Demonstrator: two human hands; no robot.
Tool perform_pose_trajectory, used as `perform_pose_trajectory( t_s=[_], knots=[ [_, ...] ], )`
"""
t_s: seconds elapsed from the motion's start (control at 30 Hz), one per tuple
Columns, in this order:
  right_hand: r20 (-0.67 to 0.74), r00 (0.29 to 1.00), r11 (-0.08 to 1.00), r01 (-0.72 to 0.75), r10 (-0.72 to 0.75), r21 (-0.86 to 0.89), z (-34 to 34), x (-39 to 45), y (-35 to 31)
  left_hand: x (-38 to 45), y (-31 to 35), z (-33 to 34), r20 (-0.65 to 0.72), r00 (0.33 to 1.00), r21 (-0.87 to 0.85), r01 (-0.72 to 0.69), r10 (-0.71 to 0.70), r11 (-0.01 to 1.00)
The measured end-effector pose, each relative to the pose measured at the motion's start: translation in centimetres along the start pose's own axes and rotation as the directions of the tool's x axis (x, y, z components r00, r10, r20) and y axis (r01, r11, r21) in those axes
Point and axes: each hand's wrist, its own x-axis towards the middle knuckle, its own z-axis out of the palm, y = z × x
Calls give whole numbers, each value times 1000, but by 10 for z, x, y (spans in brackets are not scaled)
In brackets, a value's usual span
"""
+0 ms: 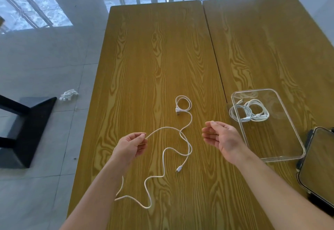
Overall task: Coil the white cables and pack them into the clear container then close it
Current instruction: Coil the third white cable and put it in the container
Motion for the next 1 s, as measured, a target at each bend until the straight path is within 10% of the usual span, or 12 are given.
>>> perform_pose_trajectory(
  t_s=[1.0],
  knots=[
    [-127, 991, 820, -38, -43, -572, 54, 155, -23, 152, 73, 137, 19, 986, 671, -133, 163, 729]
  ],
)
